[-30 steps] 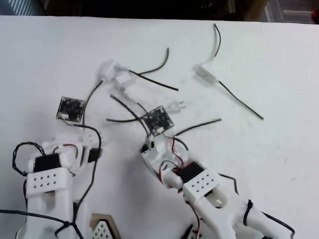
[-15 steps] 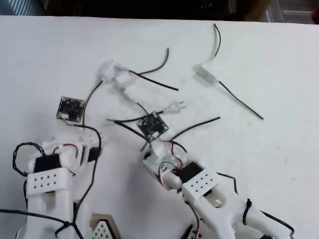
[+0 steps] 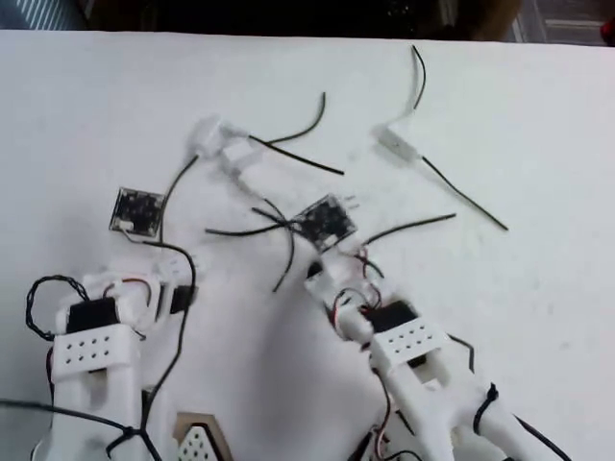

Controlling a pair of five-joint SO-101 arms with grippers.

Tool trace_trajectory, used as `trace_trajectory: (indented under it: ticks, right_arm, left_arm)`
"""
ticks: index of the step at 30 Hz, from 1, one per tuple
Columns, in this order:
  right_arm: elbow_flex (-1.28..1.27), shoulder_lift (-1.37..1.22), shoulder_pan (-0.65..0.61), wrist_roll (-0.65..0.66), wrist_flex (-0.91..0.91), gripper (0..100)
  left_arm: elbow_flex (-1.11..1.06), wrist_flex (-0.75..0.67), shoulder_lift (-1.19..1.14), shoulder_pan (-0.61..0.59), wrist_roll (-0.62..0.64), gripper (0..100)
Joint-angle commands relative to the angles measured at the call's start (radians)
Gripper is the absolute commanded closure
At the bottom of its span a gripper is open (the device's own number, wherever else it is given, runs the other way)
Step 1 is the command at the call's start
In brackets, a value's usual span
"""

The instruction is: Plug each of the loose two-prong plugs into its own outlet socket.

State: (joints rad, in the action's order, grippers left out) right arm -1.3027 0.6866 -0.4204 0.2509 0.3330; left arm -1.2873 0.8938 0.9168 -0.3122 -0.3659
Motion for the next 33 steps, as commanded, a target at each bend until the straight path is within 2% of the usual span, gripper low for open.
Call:
trace_trajectory:
  ticks: [1, 3, 8, 21, 29, 33]
  right_arm:
    - [0.012, 0.004, 0.079, 0.017, -0.15, 98.1]
    - [0.021, 0.002, 0.102, 0.017, -0.211, 98.1]
    - [0.132, -0.053, 0.15, 0.014, -0.222, 98.1]
    - [0.671, -0.688, 0.216, 0.009, -0.225, 98.1]
    - [0.875, -0.908, 0.262, 0.009, -0.199, 97.8]
    - [0.914, -0.88, 0.255, -0.002, -0.031, 86.8]
  left_arm:
    - [0.005, -0.017, 0.018, -0.002, -0.009, 66]
    - [0.005, -0.017, 0.018, -0.002, -0.009, 66]
    - [0.005, -0.017, 0.018, -0.002, -0.009, 66]
    - [0.005, -0.018, 0.015, -0.002, -0.009, 66]
    - [0.005, -0.018, 0.015, -0.002, -0.011, 66]
    - [0.005, -0.018, 0.015, -0.002, -0.011, 66]
